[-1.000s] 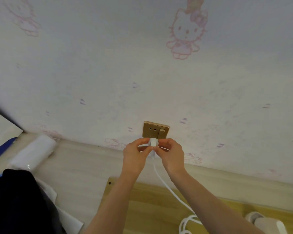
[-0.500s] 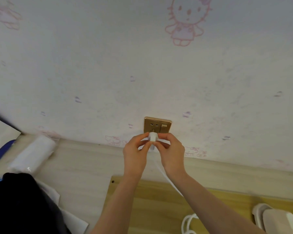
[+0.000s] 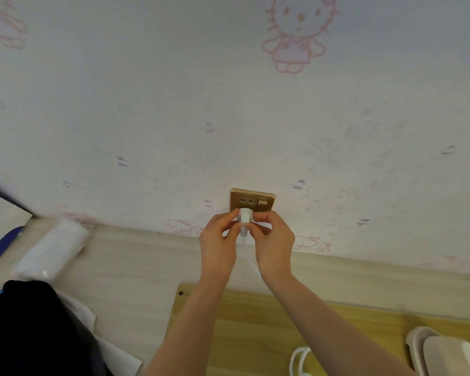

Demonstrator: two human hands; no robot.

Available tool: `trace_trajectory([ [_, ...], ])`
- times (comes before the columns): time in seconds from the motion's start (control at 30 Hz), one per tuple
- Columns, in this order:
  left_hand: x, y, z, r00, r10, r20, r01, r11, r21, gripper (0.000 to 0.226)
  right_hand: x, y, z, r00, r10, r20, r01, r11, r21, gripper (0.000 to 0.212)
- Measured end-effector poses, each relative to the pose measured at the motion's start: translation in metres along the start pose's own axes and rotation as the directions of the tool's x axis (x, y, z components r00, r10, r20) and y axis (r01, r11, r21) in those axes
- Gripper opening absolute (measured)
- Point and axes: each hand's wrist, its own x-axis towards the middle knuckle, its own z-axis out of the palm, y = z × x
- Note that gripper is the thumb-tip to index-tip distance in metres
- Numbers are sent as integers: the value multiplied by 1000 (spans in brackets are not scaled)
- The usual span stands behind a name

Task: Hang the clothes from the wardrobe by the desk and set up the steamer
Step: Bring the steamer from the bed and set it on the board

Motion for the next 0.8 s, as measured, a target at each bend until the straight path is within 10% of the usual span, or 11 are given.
trace_trajectory([
  [0.8,-36,-11,-3,999,-28,-35,32,991,129,26,-29,12,-43,976,-27,216,93,949,-302,33],
])
